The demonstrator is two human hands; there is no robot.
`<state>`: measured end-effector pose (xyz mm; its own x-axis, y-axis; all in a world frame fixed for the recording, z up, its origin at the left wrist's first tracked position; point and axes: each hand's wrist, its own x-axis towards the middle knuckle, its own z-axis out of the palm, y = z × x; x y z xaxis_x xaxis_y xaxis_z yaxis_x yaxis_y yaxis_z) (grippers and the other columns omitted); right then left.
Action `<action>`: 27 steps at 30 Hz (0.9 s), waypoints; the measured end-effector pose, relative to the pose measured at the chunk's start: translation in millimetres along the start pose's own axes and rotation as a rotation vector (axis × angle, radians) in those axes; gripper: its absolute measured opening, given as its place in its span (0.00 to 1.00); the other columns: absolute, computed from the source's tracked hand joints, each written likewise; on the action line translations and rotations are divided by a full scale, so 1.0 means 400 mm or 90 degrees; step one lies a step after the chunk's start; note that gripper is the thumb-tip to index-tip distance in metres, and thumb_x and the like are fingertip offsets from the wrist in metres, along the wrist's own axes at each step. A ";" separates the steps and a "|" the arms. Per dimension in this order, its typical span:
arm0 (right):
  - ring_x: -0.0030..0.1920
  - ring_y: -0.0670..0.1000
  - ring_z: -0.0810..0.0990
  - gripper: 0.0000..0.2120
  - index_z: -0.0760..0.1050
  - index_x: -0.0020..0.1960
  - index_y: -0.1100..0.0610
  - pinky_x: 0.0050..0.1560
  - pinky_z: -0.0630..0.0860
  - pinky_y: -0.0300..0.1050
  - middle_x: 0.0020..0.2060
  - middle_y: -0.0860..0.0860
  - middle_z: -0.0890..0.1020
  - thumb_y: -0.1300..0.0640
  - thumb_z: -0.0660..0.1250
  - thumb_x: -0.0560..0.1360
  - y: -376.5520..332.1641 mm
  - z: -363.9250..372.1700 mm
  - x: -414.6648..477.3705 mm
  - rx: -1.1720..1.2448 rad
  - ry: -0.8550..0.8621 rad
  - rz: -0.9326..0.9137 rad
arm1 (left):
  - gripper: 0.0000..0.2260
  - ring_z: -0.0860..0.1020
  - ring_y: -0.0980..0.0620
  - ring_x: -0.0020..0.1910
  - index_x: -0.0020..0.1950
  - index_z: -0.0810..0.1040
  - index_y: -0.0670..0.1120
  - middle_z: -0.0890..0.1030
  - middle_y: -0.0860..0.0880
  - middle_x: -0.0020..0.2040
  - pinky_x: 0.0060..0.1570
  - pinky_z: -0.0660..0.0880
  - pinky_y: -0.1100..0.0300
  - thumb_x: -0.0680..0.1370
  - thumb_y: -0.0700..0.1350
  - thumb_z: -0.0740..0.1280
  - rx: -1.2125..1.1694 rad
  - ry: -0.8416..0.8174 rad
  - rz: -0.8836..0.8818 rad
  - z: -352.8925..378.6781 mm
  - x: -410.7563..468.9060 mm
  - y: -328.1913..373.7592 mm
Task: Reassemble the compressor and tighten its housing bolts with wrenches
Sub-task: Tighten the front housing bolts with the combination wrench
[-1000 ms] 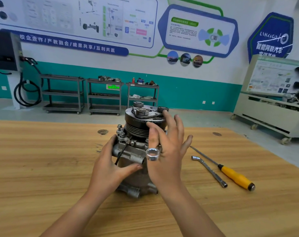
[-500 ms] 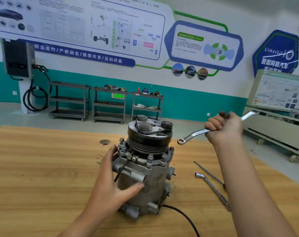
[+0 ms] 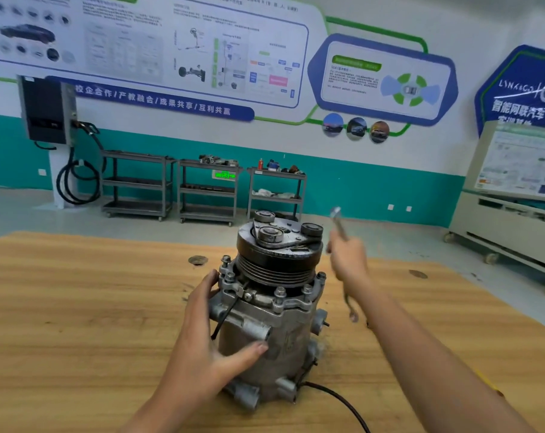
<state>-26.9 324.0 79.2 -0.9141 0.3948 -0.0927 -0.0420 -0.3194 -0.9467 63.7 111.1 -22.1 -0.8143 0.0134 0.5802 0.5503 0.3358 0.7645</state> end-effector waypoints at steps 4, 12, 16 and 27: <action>0.13 0.44 0.54 0.16 0.61 0.34 0.55 0.17 0.50 0.30 0.15 0.45 0.58 0.55 0.53 0.81 0.061 -0.051 0.009 0.137 -0.004 0.037 | 0.45 0.60 0.75 0.64 0.64 0.52 0.71 0.56 0.79 0.62 0.59 0.60 0.76 0.54 0.67 0.74 -0.006 0.007 0.013 0.000 0.000 -0.004; 0.16 0.44 0.55 0.31 0.64 0.33 0.57 0.16 0.50 0.35 0.18 0.46 0.58 0.28 0.54 0.71 -0.177 -0.075 -0.027 0.412 -0.084 0.010 | 0.45 0.59 0.74 0.65 0.65 0.51 0.72 0.57 0.75 0.64 0.61 0.61 0.72 0.55 0.67 0.74 0.001 -0.004 0.011 0.002 -0.002 -0.009; 0.15 0.45 0.55 0.31 0.62 0.34 0.57 0.15 0.50 0.34 0.17 0.46 0.57 0.27 0.52 0.72 -0.161 -0.043 -0.026 0.407 -0.088 0.051 | 0.45 0.59 0.76 0.64 0.64 0.50 0.73 0.57 0.72 0.65 0.62 0.60 0.69 0.56 0.67 0.75 0.004 -0.007 0.013 -0.001 -0.004 -0.004; 0.12 0.45 0.54 0.22 0.56 0.31 0.54 0.13 0.51 0.34 0.14 0.47 0.55 0.47 0.51 0.82 -0.088 -0.025 0.025 0.326 -0.064 0.133 | 0.44 0.60 0.77 0.62 0.65 0.50 0.69 0.57 0.73 0.63 0.61 0.59 0.70 0.55 0.67 0.71 0.005 -0.010 0.008 0.001 -0.002 0.009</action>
<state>-30.4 347.9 108.4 -0.9567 0.2026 -0.2091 -0.0237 -0.7699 -0.6377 66.2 112.7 -19.7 -0.8105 0.0328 0.5848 0.5587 0.3434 0.7550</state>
